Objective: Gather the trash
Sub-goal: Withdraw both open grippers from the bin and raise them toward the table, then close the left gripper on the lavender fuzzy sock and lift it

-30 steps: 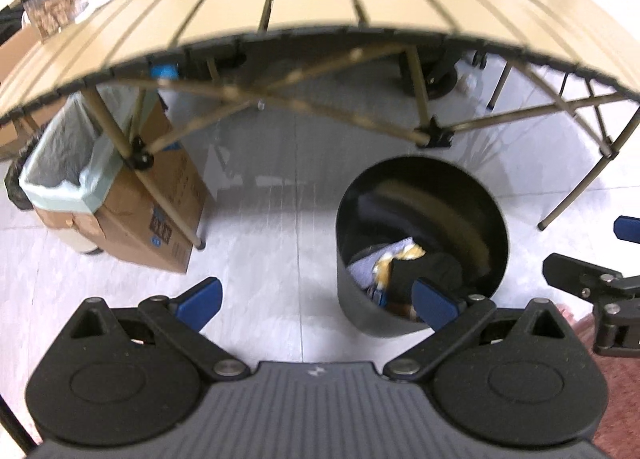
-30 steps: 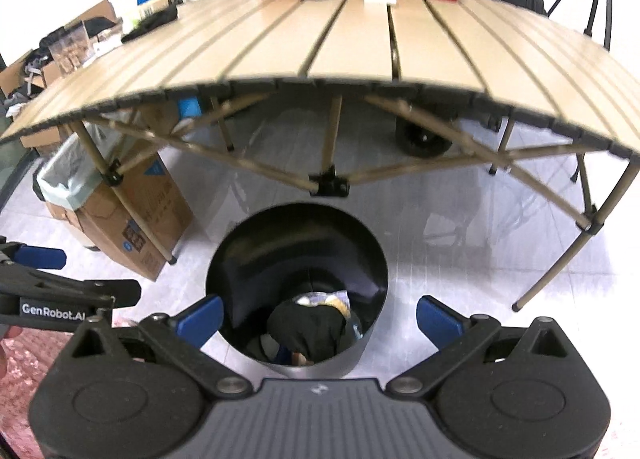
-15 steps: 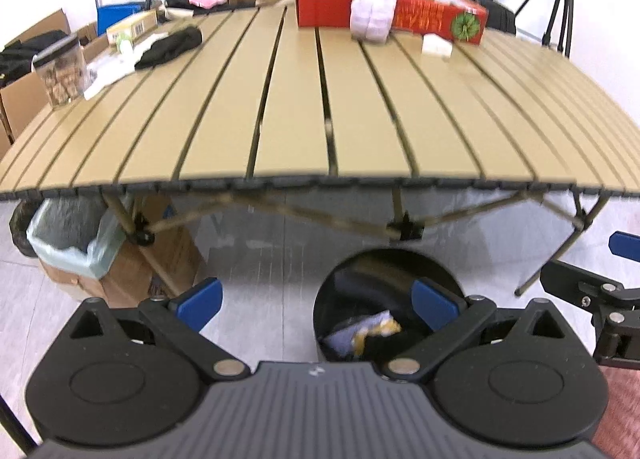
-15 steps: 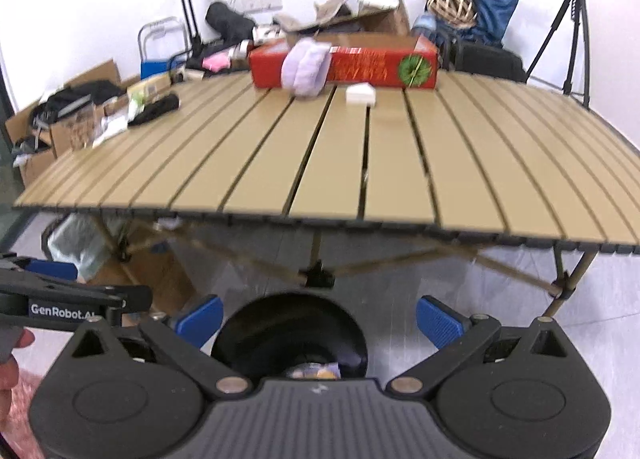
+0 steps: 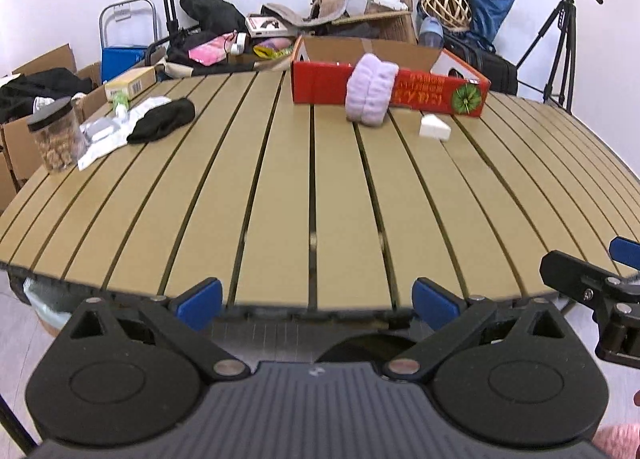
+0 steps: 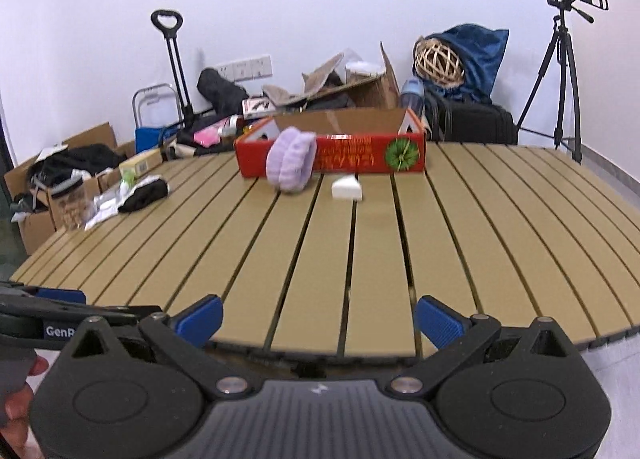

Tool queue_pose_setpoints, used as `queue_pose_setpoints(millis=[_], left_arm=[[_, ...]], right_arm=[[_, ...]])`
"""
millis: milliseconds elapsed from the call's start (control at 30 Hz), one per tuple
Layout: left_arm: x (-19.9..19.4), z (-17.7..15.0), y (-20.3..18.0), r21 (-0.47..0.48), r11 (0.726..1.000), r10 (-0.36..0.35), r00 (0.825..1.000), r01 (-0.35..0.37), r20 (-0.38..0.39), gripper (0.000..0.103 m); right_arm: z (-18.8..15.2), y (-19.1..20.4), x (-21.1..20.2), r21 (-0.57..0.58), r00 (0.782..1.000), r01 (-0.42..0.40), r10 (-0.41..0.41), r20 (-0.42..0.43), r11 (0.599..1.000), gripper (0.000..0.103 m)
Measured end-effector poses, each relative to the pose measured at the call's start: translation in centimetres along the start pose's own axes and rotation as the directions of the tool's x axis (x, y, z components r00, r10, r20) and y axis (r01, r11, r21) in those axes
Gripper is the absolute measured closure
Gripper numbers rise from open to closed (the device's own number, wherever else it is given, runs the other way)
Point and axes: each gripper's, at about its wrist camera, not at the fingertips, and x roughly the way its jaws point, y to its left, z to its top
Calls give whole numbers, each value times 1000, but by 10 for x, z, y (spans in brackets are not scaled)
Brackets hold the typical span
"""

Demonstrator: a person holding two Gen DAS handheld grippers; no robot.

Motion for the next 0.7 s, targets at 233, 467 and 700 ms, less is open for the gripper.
queue_pose_setpoints(millis=[233,467,700], left_arm=[[30,28,-5,-22,1000,-7,1000,8,27,0],[67,61,-15,-20,1000,5,998,-4,61,0],[111,102,-29,4,1000,21,996,-21,87,0]], right_arm=[[23,-13,32,28,999,3,-5,51,1000,0],[47,-33,74,66,996,-3,-3,88,998,0],[68,-64,114,155,991,-18,-3,134,988,0]])
